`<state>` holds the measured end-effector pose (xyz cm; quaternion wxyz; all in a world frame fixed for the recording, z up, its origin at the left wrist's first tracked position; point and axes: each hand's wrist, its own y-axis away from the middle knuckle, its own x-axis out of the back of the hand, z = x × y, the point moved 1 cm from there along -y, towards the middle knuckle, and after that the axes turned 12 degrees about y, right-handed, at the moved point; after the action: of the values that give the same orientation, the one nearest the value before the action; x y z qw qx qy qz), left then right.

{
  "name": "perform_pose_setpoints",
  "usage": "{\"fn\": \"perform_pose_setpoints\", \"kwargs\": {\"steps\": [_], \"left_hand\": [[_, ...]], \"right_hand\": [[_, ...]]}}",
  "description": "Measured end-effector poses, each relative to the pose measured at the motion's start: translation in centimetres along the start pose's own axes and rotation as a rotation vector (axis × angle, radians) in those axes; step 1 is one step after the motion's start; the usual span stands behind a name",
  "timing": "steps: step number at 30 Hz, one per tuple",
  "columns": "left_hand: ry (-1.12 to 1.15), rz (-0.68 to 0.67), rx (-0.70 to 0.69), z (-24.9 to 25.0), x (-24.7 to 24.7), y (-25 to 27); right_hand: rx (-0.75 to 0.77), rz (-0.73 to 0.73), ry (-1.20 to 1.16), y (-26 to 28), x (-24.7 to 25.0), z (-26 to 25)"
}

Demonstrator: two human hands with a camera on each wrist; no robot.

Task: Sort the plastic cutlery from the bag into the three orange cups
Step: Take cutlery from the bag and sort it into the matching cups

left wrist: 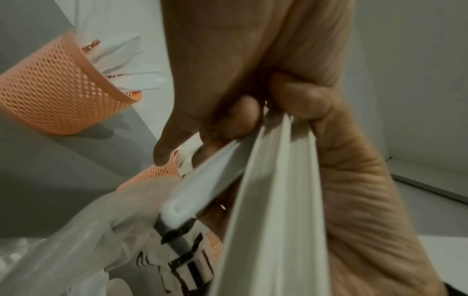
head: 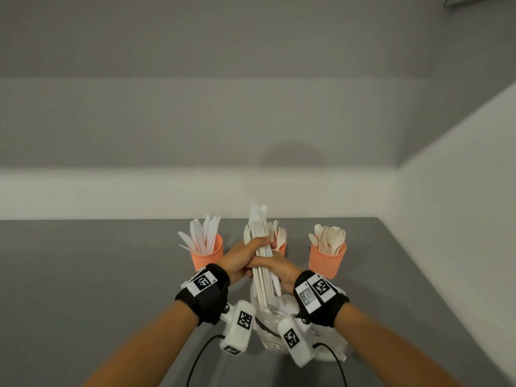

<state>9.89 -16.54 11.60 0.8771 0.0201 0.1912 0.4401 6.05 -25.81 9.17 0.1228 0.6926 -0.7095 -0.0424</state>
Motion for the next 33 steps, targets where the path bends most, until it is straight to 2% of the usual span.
{"fn": "perform_pose_setpoints", "kwargs": {"steps": [5,7,10,14,17,21,26,29,33], "left_hand": [[-0.027,-0.041,0.069,0.2,-0.2,0.6],[-0.036,-0.035,0.063,0.4,-0.3,0.7],[-0.090,0.060,-0.044,0.2,-0.1,0.3],[-0.129,0.326,-0.204,0.2,0.6,-0.6],[-0.221,0.395,-0.333,0.6,0.2,-0.6],[-0.264,0.415,-0.456,1.0,0.0,-0.8],[-0.178,0.393,-0.386,1.6,0.7,-1.3],[-0.166,0.327,-0.273,2.3,0.9,-1.3],[-0.141,0.244,-0.146,3.1,1.0,-0.9]], "right_hand": [[-0.039,-0.119,-0.051,1.3,0.0,-1.0],[-0.030,-0.042,-0.046,1.2,-0.3,-0.7],[0.000,0.144,0.068,0.5,-0.5,-0.2],[0.053,0.285,0.154,0.3,-0.1,0.1],[0.066,0.327,0.232,0.4,0.0,0.5],[0.062,0.301,0.267,0.8,0.0,0.6],[0.043,0.179,0.212,1.0,0.6,0.7],[0.063,0.072,0.144,1.5,1.0,0.4],[0.051,0.003,0.104,1.7,1.3,0.6]]}}
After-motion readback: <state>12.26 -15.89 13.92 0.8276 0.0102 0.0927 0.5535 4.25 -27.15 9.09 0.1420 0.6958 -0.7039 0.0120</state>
